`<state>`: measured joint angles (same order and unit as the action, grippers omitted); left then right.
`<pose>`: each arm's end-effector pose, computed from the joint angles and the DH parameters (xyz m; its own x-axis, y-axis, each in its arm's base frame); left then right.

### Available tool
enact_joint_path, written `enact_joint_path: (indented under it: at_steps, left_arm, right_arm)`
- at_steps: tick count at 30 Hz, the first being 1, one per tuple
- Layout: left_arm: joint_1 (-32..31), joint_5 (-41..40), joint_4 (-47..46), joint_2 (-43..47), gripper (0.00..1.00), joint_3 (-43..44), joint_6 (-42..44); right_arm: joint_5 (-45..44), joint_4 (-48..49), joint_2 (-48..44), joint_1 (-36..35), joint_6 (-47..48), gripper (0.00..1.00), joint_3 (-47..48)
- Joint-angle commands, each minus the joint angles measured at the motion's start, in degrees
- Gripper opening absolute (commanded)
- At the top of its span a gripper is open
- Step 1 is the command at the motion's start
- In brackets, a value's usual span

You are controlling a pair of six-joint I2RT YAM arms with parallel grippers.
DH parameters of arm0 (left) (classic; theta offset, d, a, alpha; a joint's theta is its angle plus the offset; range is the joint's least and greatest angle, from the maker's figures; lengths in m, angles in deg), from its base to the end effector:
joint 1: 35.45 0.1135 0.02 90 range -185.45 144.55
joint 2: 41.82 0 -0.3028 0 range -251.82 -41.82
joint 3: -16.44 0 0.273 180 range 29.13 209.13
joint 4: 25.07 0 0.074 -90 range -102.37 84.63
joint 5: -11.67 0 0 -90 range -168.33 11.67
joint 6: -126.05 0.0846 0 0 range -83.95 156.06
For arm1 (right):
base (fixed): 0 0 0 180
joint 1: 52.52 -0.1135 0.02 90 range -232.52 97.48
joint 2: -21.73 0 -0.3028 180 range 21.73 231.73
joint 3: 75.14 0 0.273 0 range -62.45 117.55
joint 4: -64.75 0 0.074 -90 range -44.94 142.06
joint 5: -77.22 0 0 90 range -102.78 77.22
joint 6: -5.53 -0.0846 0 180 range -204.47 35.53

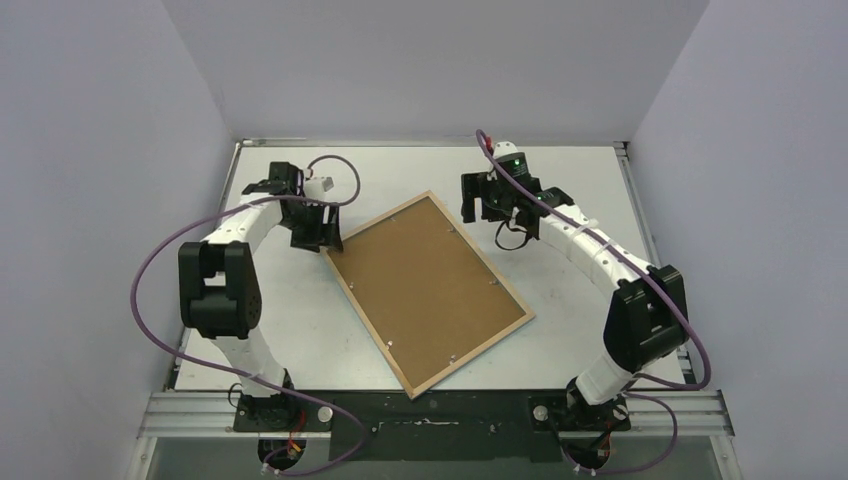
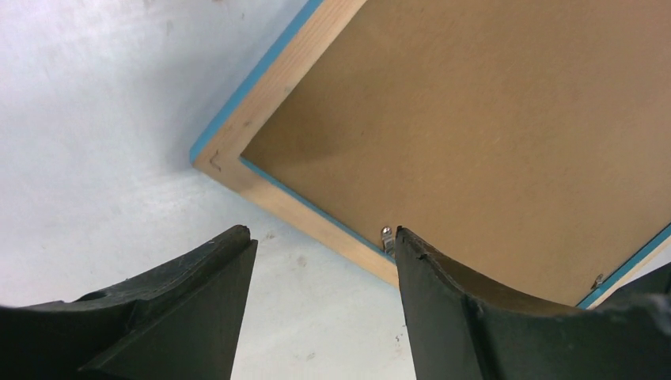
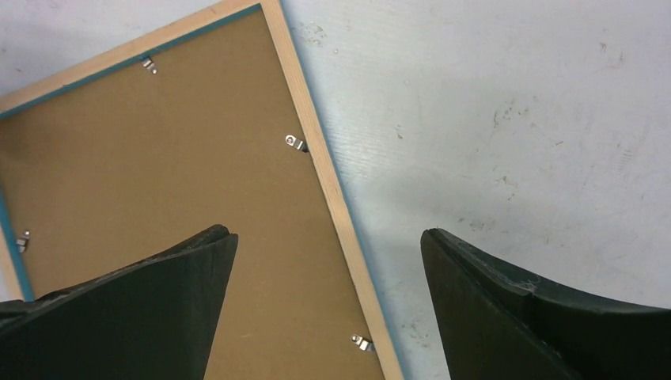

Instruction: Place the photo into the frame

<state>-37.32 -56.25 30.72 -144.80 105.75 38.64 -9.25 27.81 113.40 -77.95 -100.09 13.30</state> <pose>0.4055 -0.0451 0.2013 -0.9276 0.0722 -0.3664 0.2042 0.9195 -0.3358 0.3793 0.1861 0.2986 -0.6879 -0.0295 -0.7252 -0.2968 0.9232 0.2440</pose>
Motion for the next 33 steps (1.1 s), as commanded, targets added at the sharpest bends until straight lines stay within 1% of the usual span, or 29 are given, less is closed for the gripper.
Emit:
enact_joint_path:
  at_steps: [1, 4, 6, 7, 8, 9, 10, 12, 13, 15, 16, 17, 19, 21, 23, 25, 27, 28, 30, 32, 33]
  left_arm:
    - [0.28, -3.63, 3.43, 5.12, 0.65, -0.94, -1.94]
    - [0.44, -5.85, 4.79, 7.15, 0.68, -0.14, -3.65]
    - [1.23, -7.54, 5.83, 9.64, 0.69, 2.4, -2.05]
    - [1.45, -8.36, 5.77, 11.3, 0.71, 3.9, -0.27]
    - [1.57, -8.71, 4.87, 13.23, 0.74, 4.88, 1.13]
    - [1.55, -9.6, 3.09, 14.89, 0.78, 4.86, 1.93]
    - [1.52, -12.56, 1.74, 16.16, 0.97, 4.09, 2.23]
    - [2.36, -17.48, -1.08, 17.2, 0.96, 1.69, 1.66]
    - [3.55, -15.8, -1.94, 17.09, 0.96, 0.87, 2.05]
    - [3.82, -12.29, -2.3, 16.3, 0.96, -0.69, 2.89]
    - [3.55, -10.6, -2.46, 16.16, 0.96, -1.64, 2.32]
    - [3.0, -10.46, -3.33, 16.22, 0.96, -2.95, 1.16]
    - [0.58, -11.78, -5.03, 16.65, 0.96, -5.13, -0.64]
    - [-2.23, -13.56, -5.48, 16.05, 0.96, -6.44, -2.2]
    - [-3.21, -13.56, -5.18, 13.71, 0.96, -6.44, -5.79]
    - [-3.53, -12.74, -4.31, 9.77, 0.97, -5.57, -8.18]
    - [-3.57, -11.69, -3.93, 6.62, 1.0, -4.78, -9.9]
    - [-3.65, -11.35, -4.16, 5.3, 0.94, -4.59, -10.49]
    - [-4.07, -10.95, -4.94, 3.24, 0.86, -4.23, -11.05]
    - [-4.74, -10.98, -5.5, 1.47, 0.77, -3.24, -11.89]
    - [-5.18, -11.14, -5.51, 0.52, 0.73, -2.45, -12.23]
  right_arm:
    - [-1.9, 3.9, 2.07, 0.5, 1.44, 0.9, 0.05]
    - [-1.24, 4.93, 4.05, 0.77, 1.23, 0.89, -0.56]
    - [-1.85, 5.68, 4.39, 0.9, 0.99, 0.9, -0.66]
    - [-2.78, 5.89, 4.16, 0.8, 1.13, 0.92, -0.49]
    - [-3.28, 6.59, 3.61, 0.49, 1.34, 0.94, -0.51]
    - [-3.35, 8.28, 2.77, 0.36, 1.05, 0.9, -1.05]
    - [-2.9, 11.41, 1.4, 0.81, -1.1, 0.9, -2.31]
    - [-1.54, 16.1, 0.45, 3.04, -8.86, 0.9, -4.74]
    - [0.79, 16.94, 0.85, 4.48, -10.85, 0.9, -5.16]
    - [10.47, 17.95, 2.96, 8.32, -10.0, 0.9, -5.29]
    - [11.62, 17.77, 4.07, 9.57, -9.9, 0.9, -5.38]
    - [10.74, 16.84, 4.65, 9.85, -9.14, 0.9, -5.32]
    - [1.98, 13.8, 5.23, 7.62, -5.79, 0.9, -4.65]
    - [-1.64, 11.01, 6.06, 5.08, -2.8, 0.9, -3.95]
    - [-2.49, 9.97, 6.83, 3.94, -1.13, 0.9, -4.73]
    - [-0.62, 10.57, 7.53, 3.59, -0.9, 0.9, -6.18]
    - [0.63, 10.84, 8.28, 2.96, -1.04, 0.91, -7.24]
    - [0.62, 10.74, 8.66, 2.64, -1.14, 0.93, -7.63]
    - [1.18, 10.77, 9.24, 2.41, -1.58, 0.97, -8.51]
    - [1.97, 11.17, 9.48, 2.28, -2.14, 0.99, -9.49]
    - [2.07, 11.17, 9.61, 2.28, -2.4, 0.97, -9.93]
